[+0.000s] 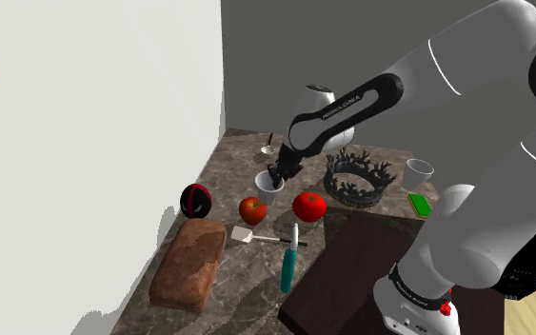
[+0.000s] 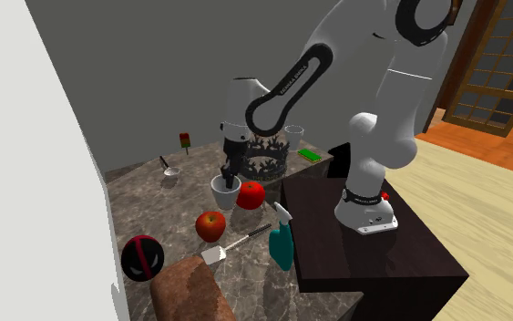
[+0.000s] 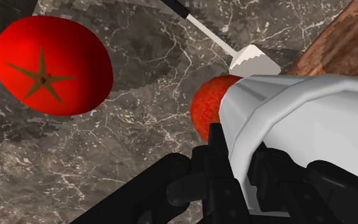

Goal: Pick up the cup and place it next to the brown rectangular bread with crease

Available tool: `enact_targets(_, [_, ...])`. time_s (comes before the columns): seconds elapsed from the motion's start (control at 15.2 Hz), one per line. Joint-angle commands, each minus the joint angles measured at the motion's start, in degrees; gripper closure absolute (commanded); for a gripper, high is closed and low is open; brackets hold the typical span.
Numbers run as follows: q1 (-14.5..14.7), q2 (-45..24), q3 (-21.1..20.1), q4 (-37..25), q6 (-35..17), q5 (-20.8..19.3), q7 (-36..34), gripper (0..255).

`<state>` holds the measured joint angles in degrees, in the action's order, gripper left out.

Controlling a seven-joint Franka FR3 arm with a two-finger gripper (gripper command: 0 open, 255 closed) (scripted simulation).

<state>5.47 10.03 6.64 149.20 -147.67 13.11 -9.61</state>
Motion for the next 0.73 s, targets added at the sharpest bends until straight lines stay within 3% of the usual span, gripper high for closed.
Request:
enact_targets(0.0, [1.22,1.83,-2.28,1.97,-0.68,-0.42,-3.9,255])
enact_targets(0.66, [7.44,3.77,-14.31,4.56,-3.34,-0.71,-22.11,255])
